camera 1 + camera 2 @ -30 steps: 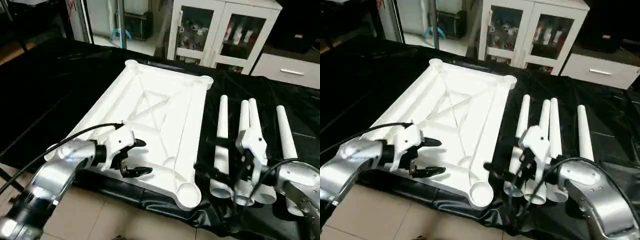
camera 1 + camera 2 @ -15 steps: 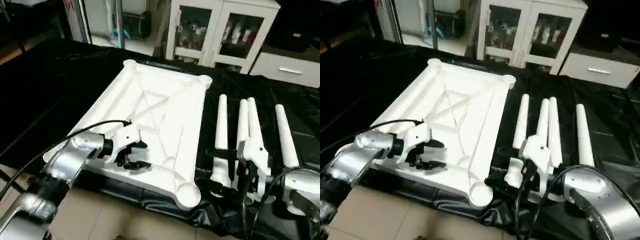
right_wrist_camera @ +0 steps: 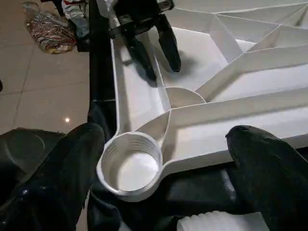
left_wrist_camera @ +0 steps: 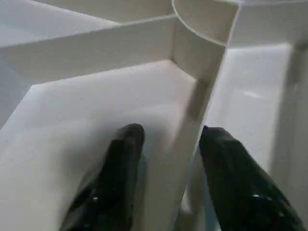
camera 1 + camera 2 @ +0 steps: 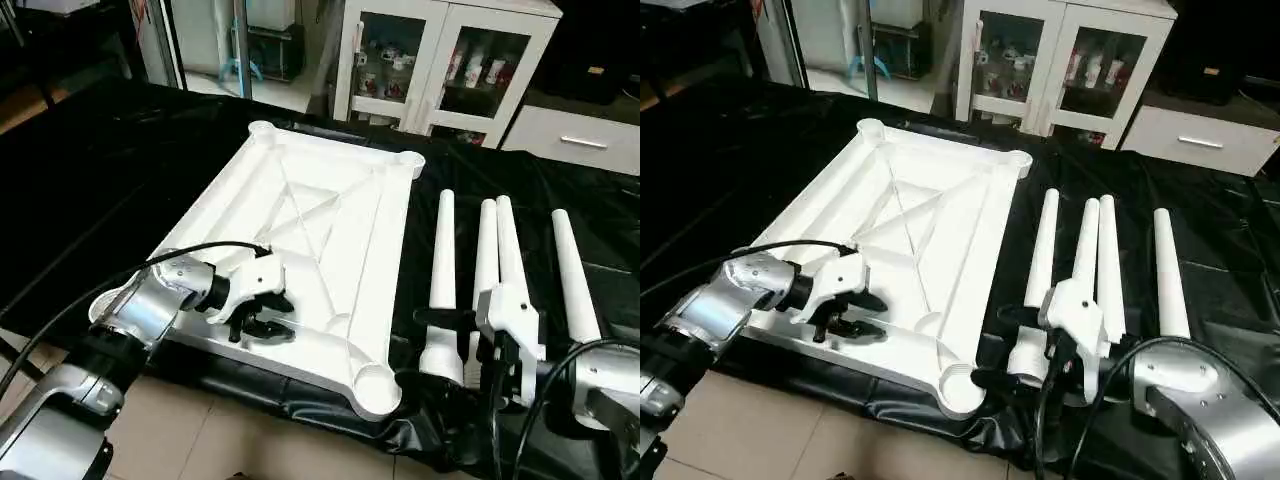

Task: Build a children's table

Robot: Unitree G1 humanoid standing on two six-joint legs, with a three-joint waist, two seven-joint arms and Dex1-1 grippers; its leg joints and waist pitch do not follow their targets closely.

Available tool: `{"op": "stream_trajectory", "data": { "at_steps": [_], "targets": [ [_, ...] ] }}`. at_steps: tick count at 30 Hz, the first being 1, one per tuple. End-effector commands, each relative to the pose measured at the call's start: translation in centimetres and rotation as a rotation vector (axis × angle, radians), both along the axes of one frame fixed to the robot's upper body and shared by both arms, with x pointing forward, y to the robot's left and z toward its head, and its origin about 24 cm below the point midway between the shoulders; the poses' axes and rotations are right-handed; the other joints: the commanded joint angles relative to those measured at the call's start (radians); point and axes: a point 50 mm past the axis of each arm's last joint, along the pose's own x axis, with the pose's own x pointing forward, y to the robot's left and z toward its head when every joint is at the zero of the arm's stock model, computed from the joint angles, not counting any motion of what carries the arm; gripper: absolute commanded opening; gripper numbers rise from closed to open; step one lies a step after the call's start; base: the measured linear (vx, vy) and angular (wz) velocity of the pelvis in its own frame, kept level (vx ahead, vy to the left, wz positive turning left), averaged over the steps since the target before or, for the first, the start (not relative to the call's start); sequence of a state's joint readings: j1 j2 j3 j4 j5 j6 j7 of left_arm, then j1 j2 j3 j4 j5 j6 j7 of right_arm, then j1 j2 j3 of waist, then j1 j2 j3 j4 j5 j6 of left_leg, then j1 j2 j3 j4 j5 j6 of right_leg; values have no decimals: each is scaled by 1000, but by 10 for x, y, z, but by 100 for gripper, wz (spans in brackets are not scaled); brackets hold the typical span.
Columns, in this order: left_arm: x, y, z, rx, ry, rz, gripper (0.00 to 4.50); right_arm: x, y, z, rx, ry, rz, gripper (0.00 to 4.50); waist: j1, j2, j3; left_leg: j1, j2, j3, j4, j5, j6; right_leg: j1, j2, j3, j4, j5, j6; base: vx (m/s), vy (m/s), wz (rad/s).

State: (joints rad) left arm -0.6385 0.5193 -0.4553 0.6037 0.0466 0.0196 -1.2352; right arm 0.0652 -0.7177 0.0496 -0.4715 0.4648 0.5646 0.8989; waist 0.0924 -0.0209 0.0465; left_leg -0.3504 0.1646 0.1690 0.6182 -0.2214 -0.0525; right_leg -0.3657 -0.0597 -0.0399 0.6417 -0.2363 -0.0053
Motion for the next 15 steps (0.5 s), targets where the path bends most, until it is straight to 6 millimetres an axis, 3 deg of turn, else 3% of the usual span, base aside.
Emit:
{"op": "stream_trajectory", "data": {
  "at_steps": [1, 7, 8, 15],
  "targets": [
    [-3, 2, -11, 51, 21, 4, 185, -2, 1, 4, -8, -9, 13, 450, 3, 3, -40, 8, 78, -32, -96, -204, 4, 30, -106, 60, -91, -135, -222, 0, 0, 0],
    [3, 0, -12, 29, -31, 55, 140, -2, 1, 4, -13, -10, 4, 450, 4, 4, -37, 10, 79, -32, -98, -241, -2, 23, -108, 62, -102, -245, -196, 0, 0, 0],
    [3, 0, -13, 29, -31, 56, 117, -2, 1, 4, -14, -10, 4, 450, 4, 3, -37, 9, 79, -34, -99, -246, -7, 23, -107, 61, -103, -265, -184, 0, 0, 0],
    [2, 4, -19, 46, -35, 71, 74, -1, 3, 4, -4, -21, -10, 450, 2, 3, -38, 6, 79, -35, -101, -238, -5, 20, -108, 61, -104, -263, -170, 0, 0, 0]
  ]
}}
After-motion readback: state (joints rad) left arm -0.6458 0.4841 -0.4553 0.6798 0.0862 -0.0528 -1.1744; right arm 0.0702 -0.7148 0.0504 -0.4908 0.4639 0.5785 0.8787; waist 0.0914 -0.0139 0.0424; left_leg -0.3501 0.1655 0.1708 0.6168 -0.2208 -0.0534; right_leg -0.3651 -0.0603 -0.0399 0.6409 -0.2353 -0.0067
